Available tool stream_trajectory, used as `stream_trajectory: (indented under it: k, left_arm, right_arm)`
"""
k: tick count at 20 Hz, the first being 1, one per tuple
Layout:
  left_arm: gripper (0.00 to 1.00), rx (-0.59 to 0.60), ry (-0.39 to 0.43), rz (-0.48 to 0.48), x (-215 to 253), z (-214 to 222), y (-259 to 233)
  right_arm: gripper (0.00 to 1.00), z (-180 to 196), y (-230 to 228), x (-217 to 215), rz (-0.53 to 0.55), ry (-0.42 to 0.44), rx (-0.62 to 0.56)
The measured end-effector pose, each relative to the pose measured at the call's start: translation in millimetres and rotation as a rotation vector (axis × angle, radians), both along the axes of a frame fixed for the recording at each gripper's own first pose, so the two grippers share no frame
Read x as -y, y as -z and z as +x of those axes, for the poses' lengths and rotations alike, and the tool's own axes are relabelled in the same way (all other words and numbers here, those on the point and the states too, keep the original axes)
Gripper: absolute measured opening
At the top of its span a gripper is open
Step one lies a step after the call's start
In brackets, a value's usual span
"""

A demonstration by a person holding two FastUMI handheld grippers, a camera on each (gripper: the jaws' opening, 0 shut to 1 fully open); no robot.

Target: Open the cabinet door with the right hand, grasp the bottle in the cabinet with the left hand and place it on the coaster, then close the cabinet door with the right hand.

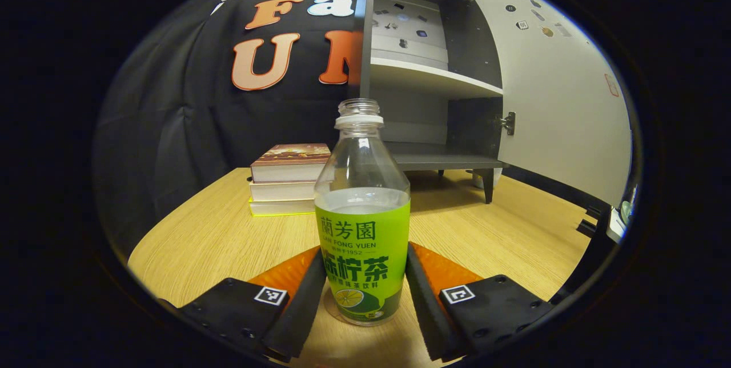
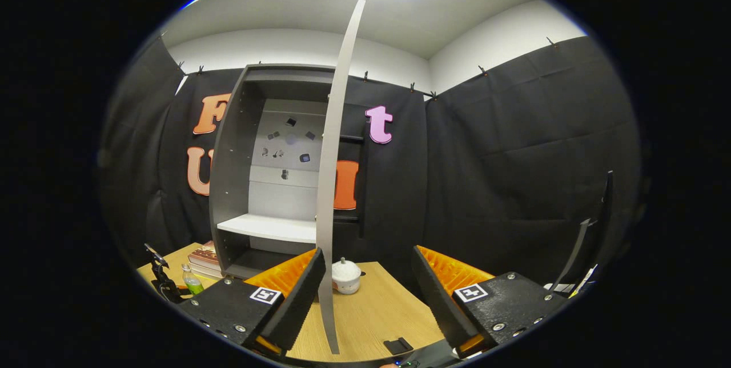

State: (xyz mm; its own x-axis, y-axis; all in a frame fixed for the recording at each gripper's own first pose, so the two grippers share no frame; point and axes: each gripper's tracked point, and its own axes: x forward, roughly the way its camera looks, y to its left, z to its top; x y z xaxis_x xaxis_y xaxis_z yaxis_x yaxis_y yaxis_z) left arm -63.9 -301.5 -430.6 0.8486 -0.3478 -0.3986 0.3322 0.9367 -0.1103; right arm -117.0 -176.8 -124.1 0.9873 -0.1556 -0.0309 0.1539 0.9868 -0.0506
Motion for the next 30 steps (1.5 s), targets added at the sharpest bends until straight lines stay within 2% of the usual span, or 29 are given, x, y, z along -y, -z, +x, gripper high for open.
stream_trajectory:
  k: [1, 4, 5, 17, 23, 26, 27, 28, 30]
  left_arm:
    - [0.87, -0.006, -0.003, -0.006, -0.5, -0.5, -0.1]
    - [0.89, -0.012, -0.005, -0.017, 0.1, -2.8, -5.8]
    - [0.98, -0.009, -0.007, -0.014, 1.1, -4.8, -8.7]
    - [0.97, 0.082, -0.006, -0.028, 9.0, -5.4, -95.0]
    - [0.96, 0.163, -0.017, -0.020, 2.4, 1.9, -151.4]
    - [0.96, 0.189, -0.012, -0.041, -2.6, -0.5, -184.2]
    - [0.96, 0.197, -0.016, -0.050, -7.3, -1.0, -195.4]
    - [0.96, 0.198, -0.018, -0.059, -11.2, -1.4, -206.1]
    - [0.96, 0.191, -0.020, -0.084, -19.8, -2.6, -226.2]
  right_arm:
    - [0.95, -1.6, -1.0, 2.6, 0.000, 0.005, 0.001]
    - [0.95, -4.9, -1.6, 10.5, 0.006, 0.019, 0.007]
    - [0.95, -5.8, -2.1, 12.6, 0.011, 0.023, 0.009]
    - [0.94, -13.0, -5.4, 28.2, 0.043, 0.031, 0.034]
    - [0.95, -13.3, -2.8, 42.5, 0.055, 0.048, 0.038]
    - [0.95, -4.2, 7.6, 51.9, 0.051, 0.064, 0.014]
    - [0.98, 0.7, 12.6, 52.1, 0.055, 0.062, 0.002]
    - [0.95, 5.3, 17.1, 49.8, 0.063, 0.053, -0.011]
    - [0.95, 17.4, 26.8, 41.7, 0.081, 0.025, -0.039]
